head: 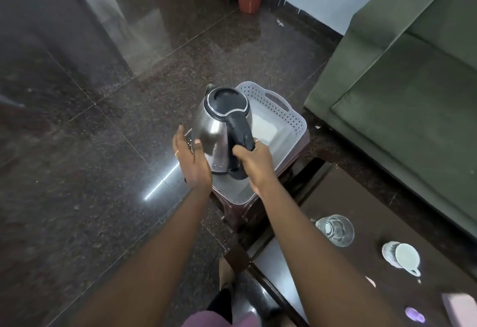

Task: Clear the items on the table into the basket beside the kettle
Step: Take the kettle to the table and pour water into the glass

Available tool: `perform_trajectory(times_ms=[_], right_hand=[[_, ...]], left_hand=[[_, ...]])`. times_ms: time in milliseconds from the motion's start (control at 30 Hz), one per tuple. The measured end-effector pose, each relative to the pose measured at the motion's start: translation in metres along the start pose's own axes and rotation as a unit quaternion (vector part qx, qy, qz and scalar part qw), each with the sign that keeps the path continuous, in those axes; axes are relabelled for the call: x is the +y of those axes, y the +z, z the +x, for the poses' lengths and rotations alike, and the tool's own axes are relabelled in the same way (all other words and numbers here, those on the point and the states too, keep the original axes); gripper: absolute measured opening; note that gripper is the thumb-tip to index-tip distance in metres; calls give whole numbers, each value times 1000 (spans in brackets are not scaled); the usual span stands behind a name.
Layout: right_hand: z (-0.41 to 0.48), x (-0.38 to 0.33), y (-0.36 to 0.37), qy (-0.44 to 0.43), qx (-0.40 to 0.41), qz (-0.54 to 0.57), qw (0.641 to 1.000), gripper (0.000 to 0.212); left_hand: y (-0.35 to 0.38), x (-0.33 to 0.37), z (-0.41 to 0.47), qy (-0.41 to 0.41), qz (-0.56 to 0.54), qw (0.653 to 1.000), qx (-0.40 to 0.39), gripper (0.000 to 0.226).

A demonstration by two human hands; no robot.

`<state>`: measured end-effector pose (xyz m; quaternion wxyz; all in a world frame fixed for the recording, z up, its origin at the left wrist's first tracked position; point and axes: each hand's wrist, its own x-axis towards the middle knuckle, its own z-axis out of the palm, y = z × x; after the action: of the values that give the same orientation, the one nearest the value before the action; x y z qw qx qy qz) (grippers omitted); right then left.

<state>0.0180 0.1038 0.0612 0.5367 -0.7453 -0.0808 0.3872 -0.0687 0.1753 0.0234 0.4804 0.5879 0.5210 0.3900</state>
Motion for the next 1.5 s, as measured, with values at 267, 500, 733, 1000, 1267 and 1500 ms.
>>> perform_trajectory(times_ms=[267,500,733,1000,1267,1500], right_hand=[[-25,-79,-90,-65,-12,-7,998,17],[-82,-77,-199,-41,71,-126,989,16],[-134,-16,-288,74,178,-226,955,22],[-161,54,-334,190,134,-371,899,32],[-153,86,-330,220,97,-371,897,37],[-130,86,-318,220,99,-397,886,36]], left_hand=[[42,46,-2,48,-85,995,-32,35],[113,63,-87,49,-86,990,-97,41],[132,23,-201,79,63,936,-337,46],[117,-46,-244,62,351,773,-525,37],[124,-59,-260,48,497,664,-556,70],[129,-68,-262,205,600,545,-548,66]])
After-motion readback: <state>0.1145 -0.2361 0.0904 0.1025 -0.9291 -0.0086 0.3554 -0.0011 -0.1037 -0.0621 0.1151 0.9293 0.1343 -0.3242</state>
